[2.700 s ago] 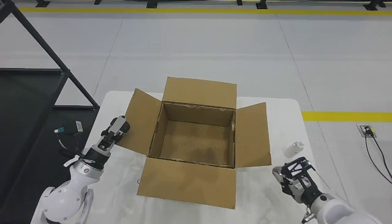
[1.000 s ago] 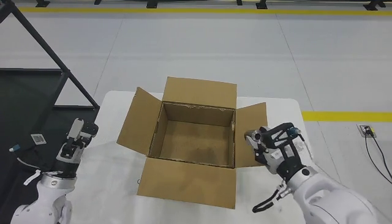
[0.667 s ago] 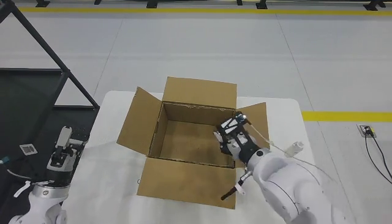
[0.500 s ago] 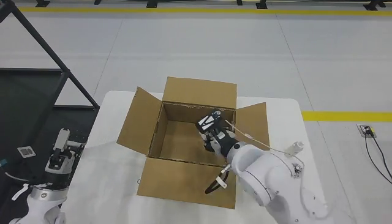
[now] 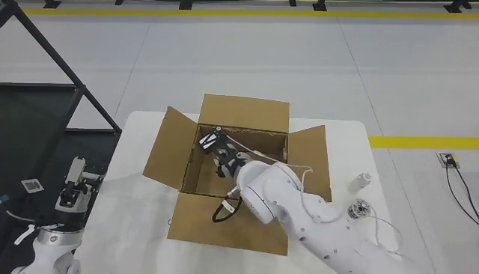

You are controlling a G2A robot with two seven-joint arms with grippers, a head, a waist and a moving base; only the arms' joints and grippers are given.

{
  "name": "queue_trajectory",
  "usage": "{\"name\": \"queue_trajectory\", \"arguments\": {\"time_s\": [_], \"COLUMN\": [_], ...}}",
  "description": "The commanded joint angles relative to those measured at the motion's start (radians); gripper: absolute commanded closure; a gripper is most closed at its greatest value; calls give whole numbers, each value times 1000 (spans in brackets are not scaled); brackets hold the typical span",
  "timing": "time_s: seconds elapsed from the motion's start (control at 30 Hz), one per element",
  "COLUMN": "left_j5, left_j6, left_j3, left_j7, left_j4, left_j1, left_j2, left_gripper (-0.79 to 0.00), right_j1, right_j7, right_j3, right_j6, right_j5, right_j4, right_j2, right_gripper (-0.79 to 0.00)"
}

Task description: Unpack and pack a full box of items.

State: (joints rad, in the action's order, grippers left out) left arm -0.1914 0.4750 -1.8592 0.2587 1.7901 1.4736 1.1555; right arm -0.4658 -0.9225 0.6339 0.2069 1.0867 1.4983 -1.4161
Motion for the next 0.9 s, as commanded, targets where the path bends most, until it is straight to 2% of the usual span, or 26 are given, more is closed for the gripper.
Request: {"name": "queue_trajectory", "arguments": {"time_s": [0.0, 0.33, 0.43, 0.67, 0.87], "left_j5": [0, 0, 0, 0, 0], "left_j6": [0, 0, 0, 0, 0], "left_j3": [0, 0, 0, 0, 0], "left_j7": [0, 0, 0, 0, 0], "left_j4": [0, 0, 0, 0, 0], "left_j1": [0, 0, 0, 0, 0], "left_j2": [0, 0, 0, 0, 0], "left_gripper": [-785, -785, -785, -785, -785], "right_j1": [-1, -11, -22, 81, 167], "right_j7": [0, 13, 33, 20, 73], "right_j3": [0, 3, 10, -58, -113], "right_j6": [1, -2, -4, -16, -50], "right_j5": [3, -1, -10, -88, -167], "right_j4": [1, -1, -52, -291, -528], "right_j2": [1, 1, -6, -82, -165], "right_gripper": [0, 0, 0, 0, 0]}}
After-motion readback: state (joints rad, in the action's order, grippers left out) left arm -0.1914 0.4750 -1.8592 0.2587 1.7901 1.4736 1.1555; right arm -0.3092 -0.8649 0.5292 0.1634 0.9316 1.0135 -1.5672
